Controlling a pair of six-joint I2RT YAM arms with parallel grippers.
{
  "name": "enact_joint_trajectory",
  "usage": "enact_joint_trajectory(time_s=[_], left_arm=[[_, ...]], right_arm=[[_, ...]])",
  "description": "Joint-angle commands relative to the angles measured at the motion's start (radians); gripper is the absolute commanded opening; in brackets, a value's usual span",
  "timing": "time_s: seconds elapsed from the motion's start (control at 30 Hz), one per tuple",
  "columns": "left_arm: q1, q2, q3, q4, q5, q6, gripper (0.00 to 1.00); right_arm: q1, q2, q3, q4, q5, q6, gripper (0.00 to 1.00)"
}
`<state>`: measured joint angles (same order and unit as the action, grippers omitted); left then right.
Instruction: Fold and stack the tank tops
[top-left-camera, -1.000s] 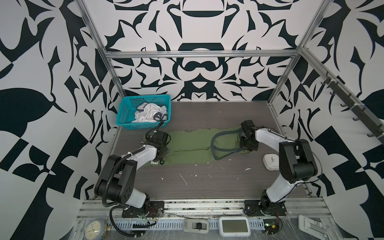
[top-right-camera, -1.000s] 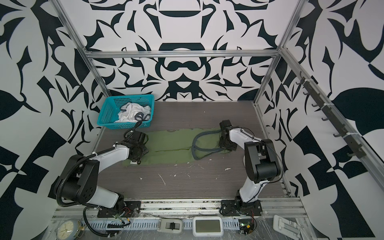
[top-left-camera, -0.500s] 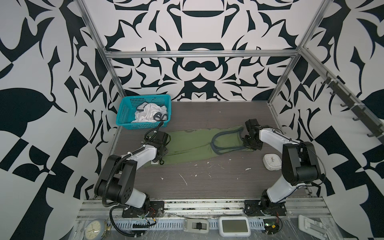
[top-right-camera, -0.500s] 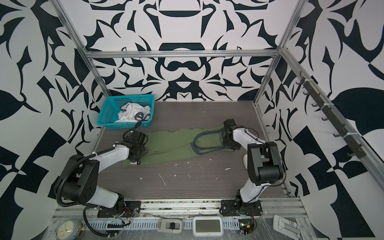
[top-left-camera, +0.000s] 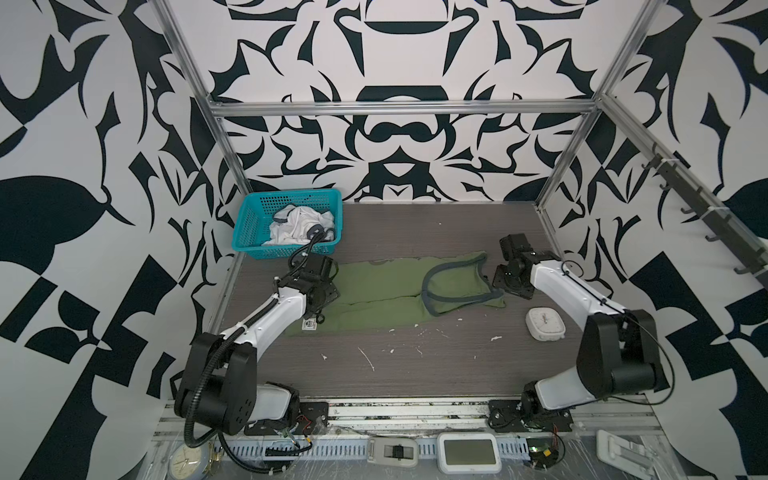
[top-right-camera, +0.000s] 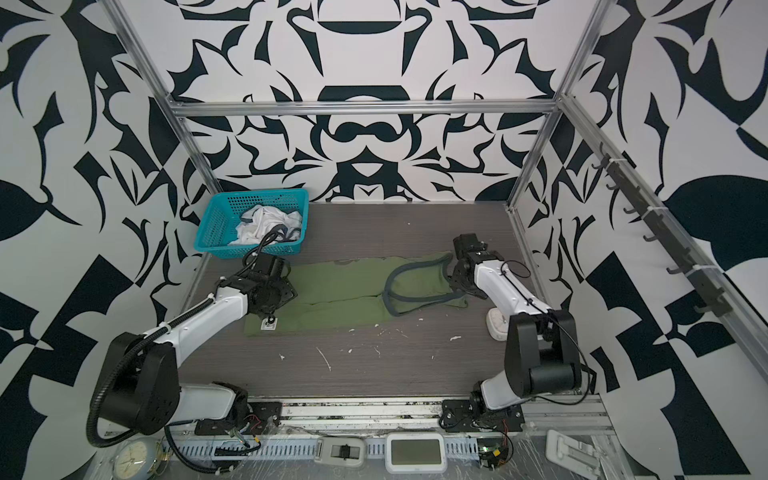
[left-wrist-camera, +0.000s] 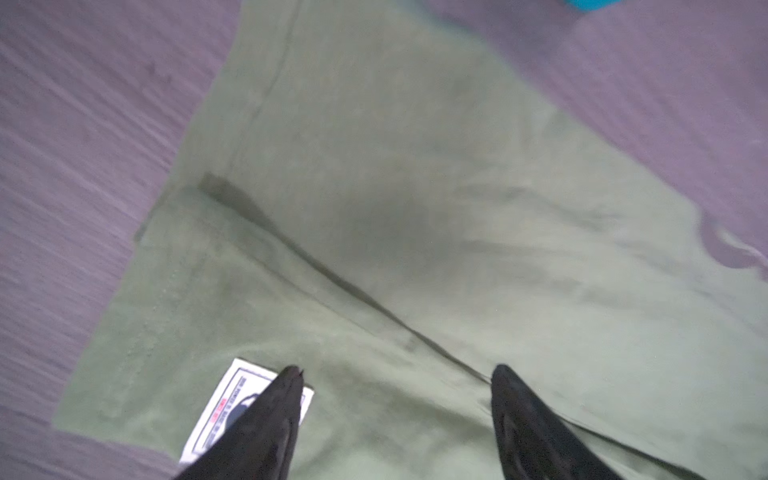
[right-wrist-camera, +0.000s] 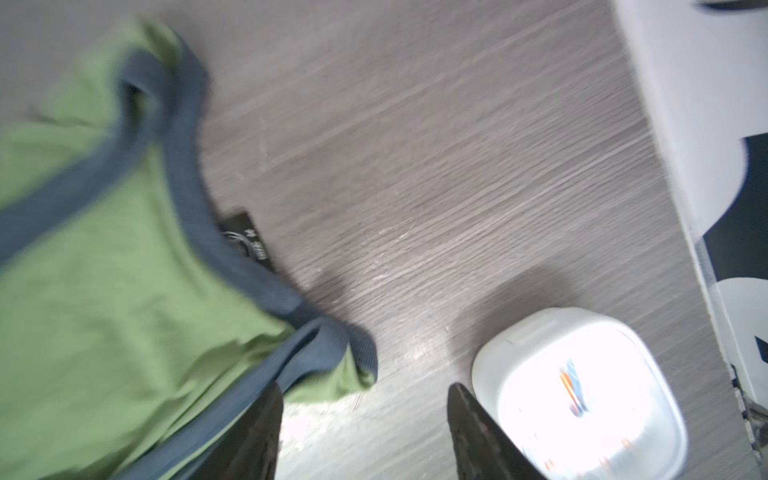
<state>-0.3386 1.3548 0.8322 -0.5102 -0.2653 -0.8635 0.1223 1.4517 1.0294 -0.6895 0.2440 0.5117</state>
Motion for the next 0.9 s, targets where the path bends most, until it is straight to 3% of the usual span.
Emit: enact_joint_trajectory(time_s=[0.0,0.23,0.5,0.6,0.73,0.87], left_arm=[[-0.035,-0.001,0.041,-0.086,-0.010,0.043,0.75],[-0.020,-0.002,0.017,-0.092,-0.079,0.023,0.76],[0.053,0.002,-0.023,-0.063,-0.040,0.037,0.77],[0.066,0.018,-0.038,-0.044,-0.029,0.034,0.77],[0.075,0.046,-0.049,-0.028,-0.033,0.029,0.77],[0.085,0.074,-0.054,-0.028,-0.060,0.022,0.77]], right_arm=[[0.075,-0.062,0.003,-0.011,-0.092,-0.010,0.66],[0.381,0.017,0.026,0.186,-0.371,0.111,0.61],[0.461,0.206,0.094,0.274,-0.438,0.155,0.57],[0.464,0.253,0.113,0.282,-0.461,0.157,0.47],[0.465,0.268,0.145,0.259,-0.418,0.139,0.22],[0.464,0.285,0.207,0.215,-0.369,0.108,0.03]])
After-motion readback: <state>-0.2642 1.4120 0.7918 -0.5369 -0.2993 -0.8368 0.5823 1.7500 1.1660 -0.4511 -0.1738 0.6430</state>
